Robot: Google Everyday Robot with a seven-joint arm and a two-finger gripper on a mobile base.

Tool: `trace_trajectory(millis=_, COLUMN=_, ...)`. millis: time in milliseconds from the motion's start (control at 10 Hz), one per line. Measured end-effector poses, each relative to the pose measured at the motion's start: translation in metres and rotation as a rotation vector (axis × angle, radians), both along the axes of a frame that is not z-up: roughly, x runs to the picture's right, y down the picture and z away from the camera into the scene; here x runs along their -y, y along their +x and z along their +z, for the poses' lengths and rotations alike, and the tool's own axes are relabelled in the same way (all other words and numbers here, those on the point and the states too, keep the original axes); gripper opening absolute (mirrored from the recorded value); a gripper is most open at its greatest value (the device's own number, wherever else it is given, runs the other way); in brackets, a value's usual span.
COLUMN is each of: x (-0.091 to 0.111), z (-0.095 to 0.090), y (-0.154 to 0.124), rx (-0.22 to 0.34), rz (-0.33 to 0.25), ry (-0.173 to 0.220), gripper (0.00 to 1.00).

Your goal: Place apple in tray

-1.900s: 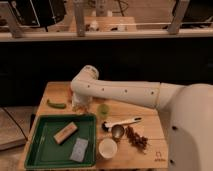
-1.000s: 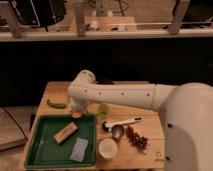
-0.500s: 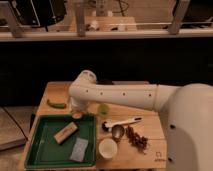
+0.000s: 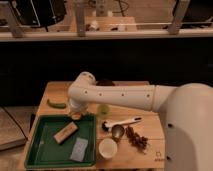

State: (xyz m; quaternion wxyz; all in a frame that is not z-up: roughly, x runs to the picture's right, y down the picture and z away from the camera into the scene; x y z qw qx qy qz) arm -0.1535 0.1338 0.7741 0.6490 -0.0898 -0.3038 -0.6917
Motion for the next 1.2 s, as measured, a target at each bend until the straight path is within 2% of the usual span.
trace_trajectory(millis=200, x=-0.001, z=-0.003, y=0.000, rx=0.001, rz=-0.007, ry=0.004, gripper=0.04)
trace_trajectory(millis=500, x=-0.008, z=-0.026, y=0.001, rx=-0.002, rz=-0.011, ry=-0.007, gripper=0.04)
trace_trajectory(millis=800, x=-0.010, z=-0.032, y=0.000, rx=0.006, rz=-0.023, ry=-0.023, gripper=0.04)
trace_trajectory(millis=1200, x=-0.021, z=-0.035, y=-0.008, rx=0.026, rz=-0.074, ry=-0.107, gripper=0.04)
